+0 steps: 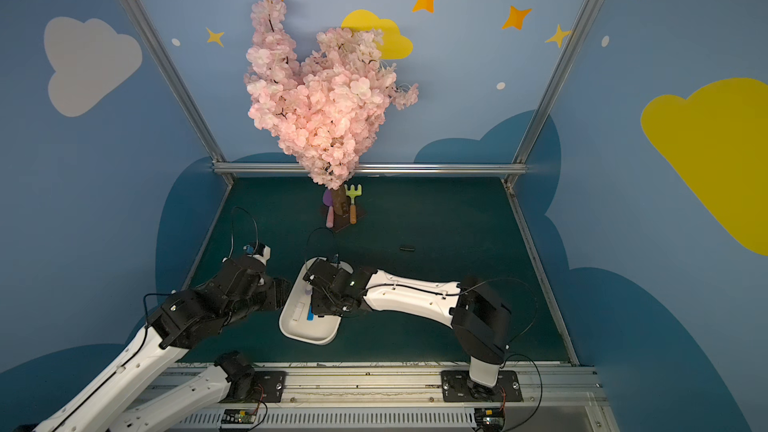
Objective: Put the usb flash drive into the storage box
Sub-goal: Place the USB flash in the storage box.
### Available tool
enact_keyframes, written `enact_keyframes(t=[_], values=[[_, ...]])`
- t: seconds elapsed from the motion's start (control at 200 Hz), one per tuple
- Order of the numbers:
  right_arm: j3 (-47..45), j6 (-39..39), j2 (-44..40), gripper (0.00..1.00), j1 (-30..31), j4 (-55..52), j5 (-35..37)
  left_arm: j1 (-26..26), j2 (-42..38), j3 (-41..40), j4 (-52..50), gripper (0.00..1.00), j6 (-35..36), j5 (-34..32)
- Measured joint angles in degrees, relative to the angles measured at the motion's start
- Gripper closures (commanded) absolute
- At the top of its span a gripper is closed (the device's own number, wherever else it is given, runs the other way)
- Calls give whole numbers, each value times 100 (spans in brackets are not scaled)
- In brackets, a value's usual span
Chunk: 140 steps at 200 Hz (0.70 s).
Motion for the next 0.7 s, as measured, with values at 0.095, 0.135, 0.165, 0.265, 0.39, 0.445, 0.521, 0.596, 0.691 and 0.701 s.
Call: enact_keyframes(t=[0.095,0.135,0.165,0.265,0.39,0.445,0.521,0.596,0.691,0.701], values=[[219,192,273,82,76,-79,116,0,-2,0,0,36,0,0],[284,256,363,81,101,-94,162,0,-9,-2,0,36,0,0],[326,313,428,81,111,-107,201,0,-28,-2,2,36,0,0],[437,498,627,80,111,-219,317,0,-136,-15,2,36,0,-2],[562,708,898,81,105,-304,356,0,-227,-17,0,36,0,-13],[560,785,975,81,94,-310,354,0,-251,-17,0,36,2,-13],[560,887,1054,81,87,-308,352,2,-269,-17,2,36,2,-15],[560,973,1126,81,83,-304,339,2,-289,-20,0,36,0,-17],[573,1016,1252,80,70,-308,315,2,-304,-20,2,36,0,-17],[575,1016,1263,80,70,-306,313,2,-304,-20,2,36,0,-17]])
